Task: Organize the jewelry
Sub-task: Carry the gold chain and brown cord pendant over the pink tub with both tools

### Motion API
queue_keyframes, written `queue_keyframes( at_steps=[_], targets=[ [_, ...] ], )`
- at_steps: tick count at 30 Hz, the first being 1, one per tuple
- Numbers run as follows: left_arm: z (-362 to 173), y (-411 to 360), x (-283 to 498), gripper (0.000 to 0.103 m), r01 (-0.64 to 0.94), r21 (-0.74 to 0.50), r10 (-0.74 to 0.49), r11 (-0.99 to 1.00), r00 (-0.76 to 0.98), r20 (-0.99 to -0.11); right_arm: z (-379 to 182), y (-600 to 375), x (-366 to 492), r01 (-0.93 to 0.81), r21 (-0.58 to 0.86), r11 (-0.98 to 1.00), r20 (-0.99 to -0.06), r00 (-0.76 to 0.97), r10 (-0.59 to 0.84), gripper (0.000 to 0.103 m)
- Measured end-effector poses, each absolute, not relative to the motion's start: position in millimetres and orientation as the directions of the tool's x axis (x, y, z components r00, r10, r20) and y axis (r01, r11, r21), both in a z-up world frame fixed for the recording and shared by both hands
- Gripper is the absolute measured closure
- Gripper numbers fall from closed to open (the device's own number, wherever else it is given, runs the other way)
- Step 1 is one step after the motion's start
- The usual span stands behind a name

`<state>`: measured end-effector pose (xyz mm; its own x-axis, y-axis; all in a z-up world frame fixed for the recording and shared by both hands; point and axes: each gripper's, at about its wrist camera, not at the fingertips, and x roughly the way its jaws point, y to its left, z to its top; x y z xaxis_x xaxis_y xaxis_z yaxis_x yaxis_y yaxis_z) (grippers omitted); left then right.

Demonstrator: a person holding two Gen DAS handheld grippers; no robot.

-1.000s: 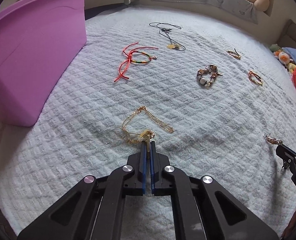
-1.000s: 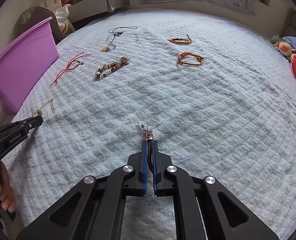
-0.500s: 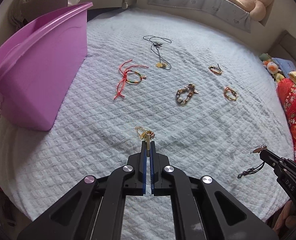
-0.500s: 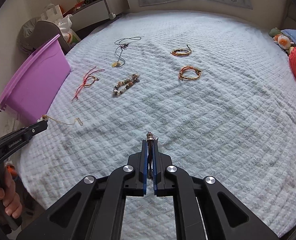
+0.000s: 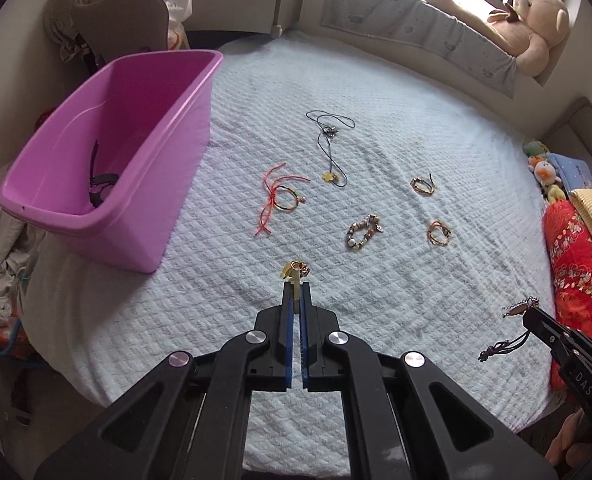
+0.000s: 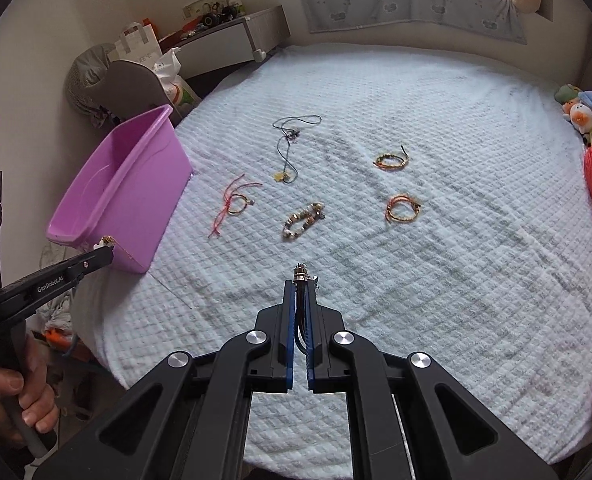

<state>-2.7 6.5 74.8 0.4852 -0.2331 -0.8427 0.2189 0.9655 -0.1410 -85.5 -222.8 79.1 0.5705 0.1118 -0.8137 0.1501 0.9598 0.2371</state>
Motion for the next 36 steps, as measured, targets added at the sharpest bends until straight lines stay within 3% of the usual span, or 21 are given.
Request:
queue_keyframes(
  at_steps=[12, 19, 27, 36],
  targets=[
    [186.0, 69.3, 14.3, 0.100, 0.152, -0.136, -0.199, 0.979, 0.560, -0.805, 190.0, -156.0, -19.0, -0.028, 0.282, 0.959, -0.738, 0.632, 0.235, 0.099],
    [226.9, 126.6, 64.1, 0.100, 0.182, -0.106, -0.197, 0.978, 0.613, -0.765, 224.5, -79.9, 46.4, -0.098, 0.306, 0.947, -0.688, 0.665, 0.291, 0.099],
    [224.9, 188.6, 139.8, 0.100, 0.247, -0.102, -0.231, 0.964, 0.575, -0.785, 220.0, 13.7, 128.7, -0.094, 0.352, 0.931, -0.691, 0.644, 0.327, 0.099],
    [181.5, 225.8, 208.0, 0.100, 0.270, -0.100, -0.230, 0.958, 0.509, -0.829, 178.4, 87.7, 207.2, -0.058, 0.338, 0.939, -0.784, 0.536, 0.315, 0.099]
  ],
)
